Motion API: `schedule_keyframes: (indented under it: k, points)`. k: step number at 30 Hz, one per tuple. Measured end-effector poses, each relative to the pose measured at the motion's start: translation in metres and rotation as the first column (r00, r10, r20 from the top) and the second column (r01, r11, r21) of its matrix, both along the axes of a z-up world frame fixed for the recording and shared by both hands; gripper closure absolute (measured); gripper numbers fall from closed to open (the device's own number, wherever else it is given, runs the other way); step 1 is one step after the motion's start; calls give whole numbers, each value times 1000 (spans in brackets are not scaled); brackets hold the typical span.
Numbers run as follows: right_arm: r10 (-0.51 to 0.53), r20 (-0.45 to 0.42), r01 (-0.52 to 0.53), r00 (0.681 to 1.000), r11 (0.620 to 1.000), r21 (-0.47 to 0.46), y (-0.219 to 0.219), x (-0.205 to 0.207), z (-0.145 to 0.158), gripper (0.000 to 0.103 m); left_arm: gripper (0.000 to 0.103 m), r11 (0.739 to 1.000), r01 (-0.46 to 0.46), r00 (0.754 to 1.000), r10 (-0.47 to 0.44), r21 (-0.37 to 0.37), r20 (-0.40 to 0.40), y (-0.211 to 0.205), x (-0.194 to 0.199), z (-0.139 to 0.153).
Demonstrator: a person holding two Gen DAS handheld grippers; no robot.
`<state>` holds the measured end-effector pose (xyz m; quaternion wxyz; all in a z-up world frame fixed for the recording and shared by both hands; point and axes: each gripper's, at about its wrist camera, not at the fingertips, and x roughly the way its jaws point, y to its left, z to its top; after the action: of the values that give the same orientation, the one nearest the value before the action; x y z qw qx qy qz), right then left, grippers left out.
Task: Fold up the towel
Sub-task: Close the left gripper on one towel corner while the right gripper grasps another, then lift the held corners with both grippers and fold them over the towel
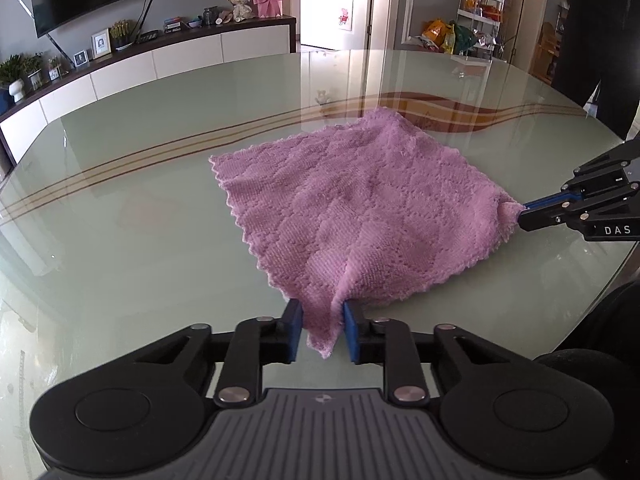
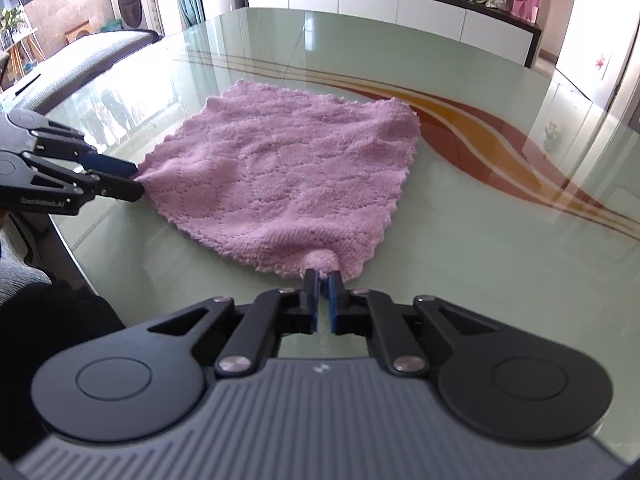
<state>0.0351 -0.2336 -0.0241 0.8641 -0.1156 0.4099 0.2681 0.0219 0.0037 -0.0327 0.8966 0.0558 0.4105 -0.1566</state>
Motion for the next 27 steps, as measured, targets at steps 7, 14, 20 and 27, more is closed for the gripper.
schedule_keyframes:
  k: [7,14,20,27]
  points:
    - [14,22,-14,1000,1000,-10,2,-12,9,98,86,1000,21,1000,-22,19,5,-3,-8,7]
    - [27,41,-28,999,1000,5,0,-25,26,98,86,999,36,999,-37,29,6,3,-24,18]
    - [31,109,-31,994,1000,3,2,-32,43,98,86,999,32,999,-33,31,26,11,-31,31]
    - [-3,132,0,991,1000,20,12,-14,54,98,86,992,110,993,-112,56,35,5,-26,30]
